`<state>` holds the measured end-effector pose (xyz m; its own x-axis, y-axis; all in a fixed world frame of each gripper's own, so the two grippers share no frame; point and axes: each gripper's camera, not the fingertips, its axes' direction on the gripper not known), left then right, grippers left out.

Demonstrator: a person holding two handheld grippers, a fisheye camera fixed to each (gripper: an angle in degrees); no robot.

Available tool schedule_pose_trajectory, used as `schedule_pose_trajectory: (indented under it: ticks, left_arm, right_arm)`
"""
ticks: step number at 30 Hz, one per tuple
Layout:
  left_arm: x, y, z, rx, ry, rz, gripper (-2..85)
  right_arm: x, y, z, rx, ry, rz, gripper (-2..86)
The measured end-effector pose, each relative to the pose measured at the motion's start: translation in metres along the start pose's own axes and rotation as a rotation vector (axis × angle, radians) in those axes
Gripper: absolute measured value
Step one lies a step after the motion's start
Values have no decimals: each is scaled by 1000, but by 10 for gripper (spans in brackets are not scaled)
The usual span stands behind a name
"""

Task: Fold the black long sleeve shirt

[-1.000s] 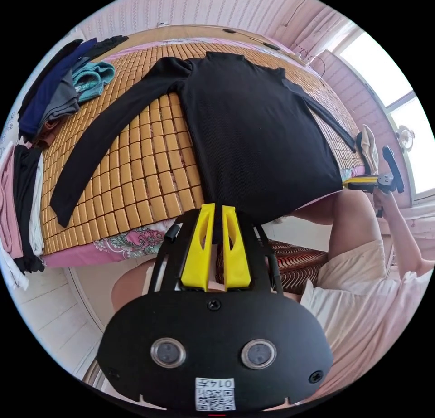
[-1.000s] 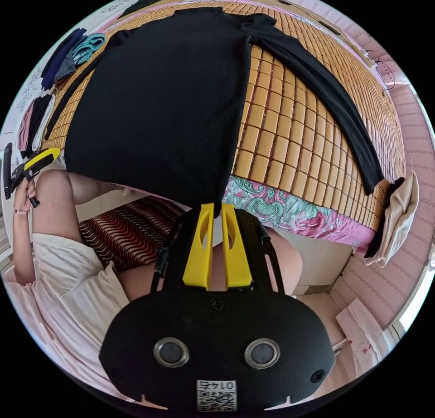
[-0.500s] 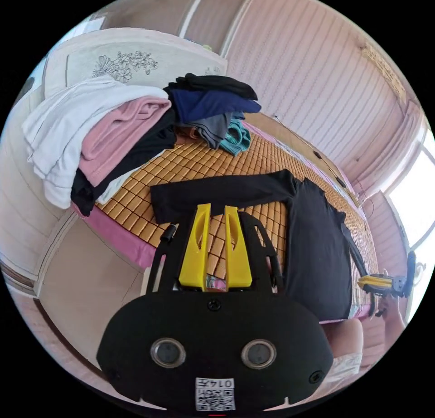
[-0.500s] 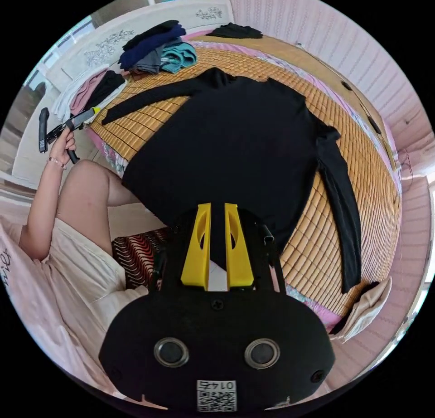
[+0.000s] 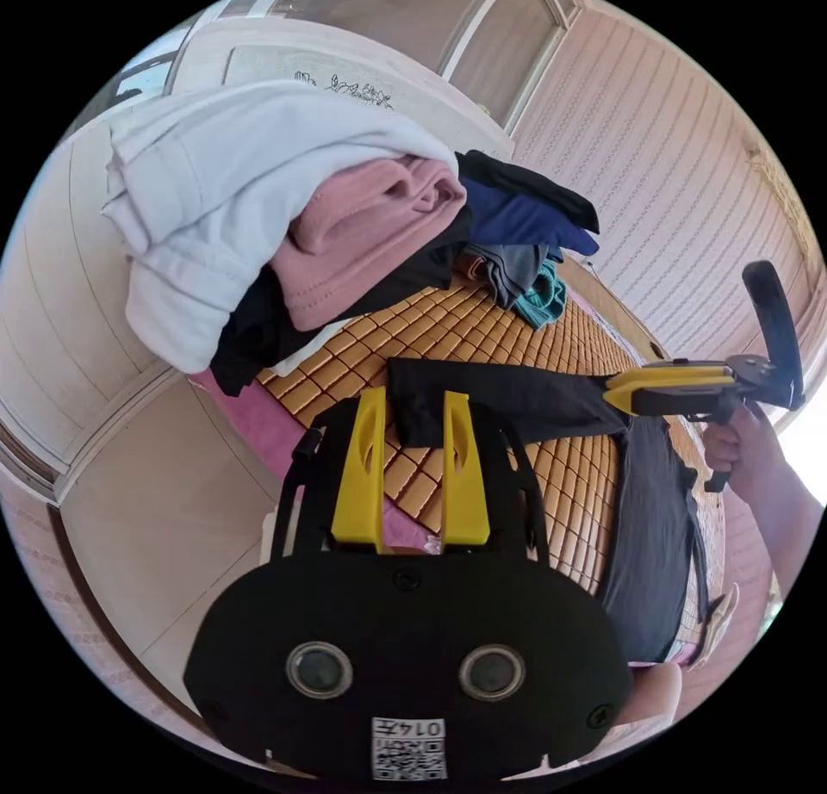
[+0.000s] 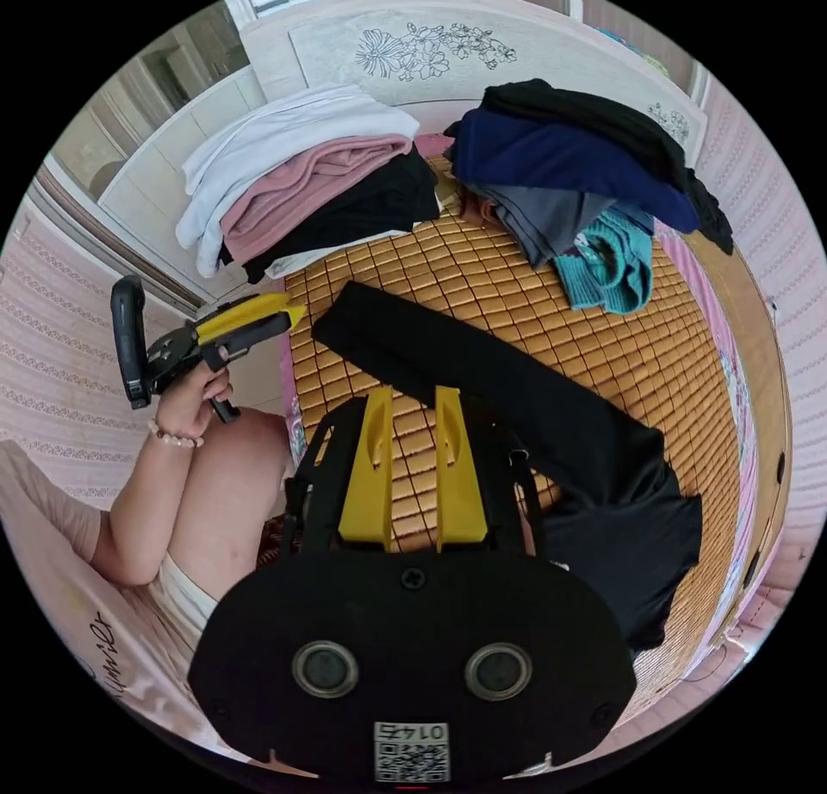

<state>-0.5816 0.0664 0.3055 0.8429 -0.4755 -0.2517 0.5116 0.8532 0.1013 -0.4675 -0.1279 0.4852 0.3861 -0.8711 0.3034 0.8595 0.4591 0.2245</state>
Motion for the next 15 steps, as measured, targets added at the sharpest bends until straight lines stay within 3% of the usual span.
schedule_pose_trajectory:
  ticks: [15]
  left_arm:
    - [-25,-25,41,-206,24,-38,109]
  right_arm:
    - [-52,-142,159,-118,5,-120,86]
